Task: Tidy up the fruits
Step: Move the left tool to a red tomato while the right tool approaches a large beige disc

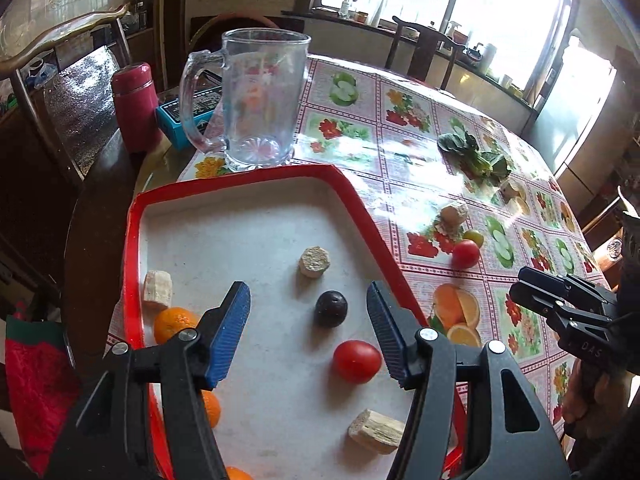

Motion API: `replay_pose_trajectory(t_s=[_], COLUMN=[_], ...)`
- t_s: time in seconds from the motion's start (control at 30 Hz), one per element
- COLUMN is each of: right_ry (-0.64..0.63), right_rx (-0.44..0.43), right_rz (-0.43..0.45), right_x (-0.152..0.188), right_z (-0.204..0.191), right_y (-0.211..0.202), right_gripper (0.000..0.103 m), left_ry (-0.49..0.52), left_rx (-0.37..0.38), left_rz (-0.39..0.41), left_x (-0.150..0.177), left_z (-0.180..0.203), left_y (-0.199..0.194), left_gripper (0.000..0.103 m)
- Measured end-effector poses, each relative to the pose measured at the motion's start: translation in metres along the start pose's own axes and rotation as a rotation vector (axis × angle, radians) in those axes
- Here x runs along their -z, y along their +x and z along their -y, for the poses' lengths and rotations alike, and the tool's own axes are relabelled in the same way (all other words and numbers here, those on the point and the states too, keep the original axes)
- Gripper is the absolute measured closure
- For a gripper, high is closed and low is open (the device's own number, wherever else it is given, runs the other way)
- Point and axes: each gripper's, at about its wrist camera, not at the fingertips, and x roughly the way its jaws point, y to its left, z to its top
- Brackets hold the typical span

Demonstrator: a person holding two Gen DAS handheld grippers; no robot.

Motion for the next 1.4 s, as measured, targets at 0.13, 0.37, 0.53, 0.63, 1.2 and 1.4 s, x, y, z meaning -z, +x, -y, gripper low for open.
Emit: replay_pose_trajectory(t_s=[0.13, 0.37, 0.53, 0.63, 1.2, 1.4], right_ry=[0.032, 0.089, 0.115, 0.125, 0.193, 0.202], right_rx=[0.029, 0.072, 0.099, 0.116, 0.196, 0.223], right_rz=[-0.003, -0.002, 0.005, 0.012, 0.035, 0.041], right_x=[0.011, 0.023, 0.024, 0.022, 0.004, -0.020], right_z=[0.021, 0.055, 0.075, 0.086, 0.147, 0.171], right_y=[-0.008, -0.019, -0.025, -0.027, -0.015, 0.006], right_gripper=[0.062, 0.062, 0.062, 0.061, 0.061, 0.053], left_ry=[0.027, 0.090, 0.117, 0.130, 0.188, 0.186], left_rx=[0.027, 0.074, 0.102, 0.114, 0.164, 0.165], left_rz=[0.005, -0.009, -0.029, -0.041, -0.110, -0.125], left_x=[0.000, 0.001, 0.003, 0.004, -0.003, -0.008], left_z=[0.020, 0.059, 0.081, 0.092, 0.142, 0.150], left_y=[-0.002, 0.003, 0.010, 0.015, 0.054, 0.071], left_gripper=[0.040, 0.039, 0.039, 0.039, 0.039, 0.039])
